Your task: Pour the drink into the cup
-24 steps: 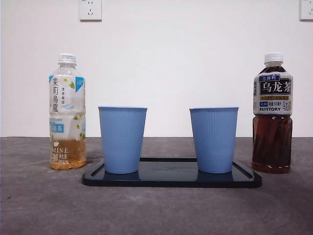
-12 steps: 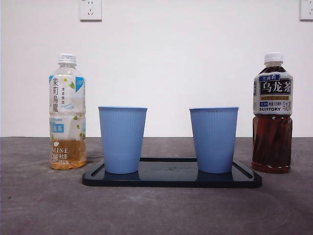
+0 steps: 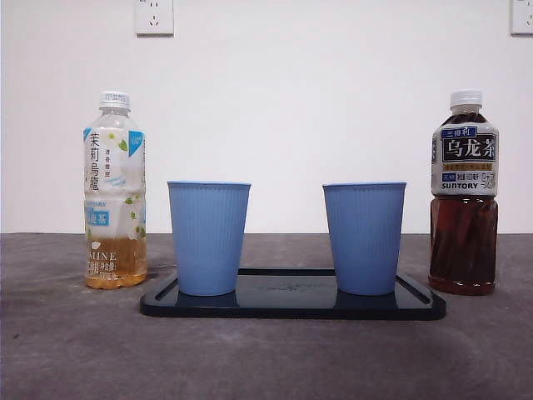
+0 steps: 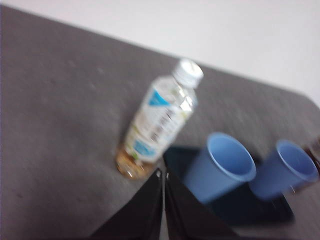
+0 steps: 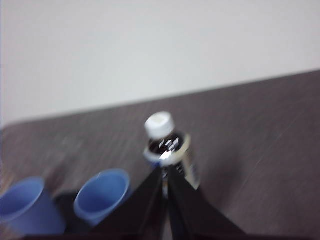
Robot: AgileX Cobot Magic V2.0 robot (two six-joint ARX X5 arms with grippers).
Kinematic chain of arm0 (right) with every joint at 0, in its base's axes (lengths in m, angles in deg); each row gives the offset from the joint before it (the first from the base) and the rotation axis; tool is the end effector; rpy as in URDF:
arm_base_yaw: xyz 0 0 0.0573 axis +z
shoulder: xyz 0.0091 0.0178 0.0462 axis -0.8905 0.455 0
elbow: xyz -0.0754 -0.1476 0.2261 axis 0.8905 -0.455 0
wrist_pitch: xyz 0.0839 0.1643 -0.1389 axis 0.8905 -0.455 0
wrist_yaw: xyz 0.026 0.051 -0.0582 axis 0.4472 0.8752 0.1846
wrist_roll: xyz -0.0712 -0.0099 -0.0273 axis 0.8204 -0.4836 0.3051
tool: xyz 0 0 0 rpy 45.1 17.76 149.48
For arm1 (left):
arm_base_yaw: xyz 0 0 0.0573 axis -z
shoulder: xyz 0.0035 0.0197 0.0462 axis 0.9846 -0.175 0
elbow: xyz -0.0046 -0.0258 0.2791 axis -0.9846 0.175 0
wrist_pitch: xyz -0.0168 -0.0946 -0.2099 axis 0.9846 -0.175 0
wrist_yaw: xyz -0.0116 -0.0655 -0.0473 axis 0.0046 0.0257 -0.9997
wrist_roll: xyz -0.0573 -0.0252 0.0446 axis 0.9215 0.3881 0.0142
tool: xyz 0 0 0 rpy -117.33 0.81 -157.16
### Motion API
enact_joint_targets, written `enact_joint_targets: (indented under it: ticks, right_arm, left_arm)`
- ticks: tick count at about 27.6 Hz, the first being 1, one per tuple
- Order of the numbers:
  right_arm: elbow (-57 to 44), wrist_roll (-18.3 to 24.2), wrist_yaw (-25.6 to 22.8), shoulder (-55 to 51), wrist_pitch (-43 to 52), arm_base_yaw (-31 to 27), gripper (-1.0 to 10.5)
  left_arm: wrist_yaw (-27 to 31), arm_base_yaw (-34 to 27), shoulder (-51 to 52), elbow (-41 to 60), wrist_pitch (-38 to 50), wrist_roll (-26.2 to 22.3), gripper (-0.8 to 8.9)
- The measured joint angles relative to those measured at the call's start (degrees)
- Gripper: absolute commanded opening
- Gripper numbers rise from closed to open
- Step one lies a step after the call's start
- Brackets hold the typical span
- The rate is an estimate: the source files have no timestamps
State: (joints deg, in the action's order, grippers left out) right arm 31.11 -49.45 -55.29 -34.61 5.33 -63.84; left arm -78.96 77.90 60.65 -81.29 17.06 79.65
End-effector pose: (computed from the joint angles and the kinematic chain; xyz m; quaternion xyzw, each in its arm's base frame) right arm 0.0837 0.0165 0.2881 0.1461 0.0896 0.1253 0.9772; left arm 0.0878 -0.0200 0.2817 -0.1675 0.1874 -0.1458 0.9568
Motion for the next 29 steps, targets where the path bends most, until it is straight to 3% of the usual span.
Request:
enact_joint_targets:
  ticks: [9,18,19,22,23,25,29]
  right_arm:
    - [10.34,8.61,8.74,13.38,-16.20,0.17,0.1]
    - [12.72,15.56,9.20,18.86,-26.62,5.33,0.2]
    - [12.72,15.58,9.18,18.99,-26.56,5.79,0.4]
    - [12.72,15.80,8.79,18.99,-26.58,6.71,3.5]
    - [12.72,15.76,8.63,18.99,-26.58,6.91,3.9]
    - [12.72,15.28,8.52,18.99,-26.56,7.26,3.9]
    - [10.91,14.14,8.61,18.97,-24.33,8.33,3.9]
  left_arm:
    - [-9.68,2.32,-11.61,-8.79,-11.39,-8.96,0.10]
    - [-10.16,9.07,-15.76,-10.10,-17.92,-16.74,0.25]
    - [-10.16,9.07,-15.76,-10.10,-17.86,-16.76,0.68]
    - [-10.16,9.07,-15.76,-10.10,-17.79,-16.81,3.22]
    - [-10.16,9.07,-15.76,-10.10,-17.66,-16.87,3.87]
    - [-10.16,9.07,-15.76,-10.10,-17.27,-16.94,4.93]
    - [-10.16,9.07,-15.76,-10.10,-17.27,-16.94,5.01]
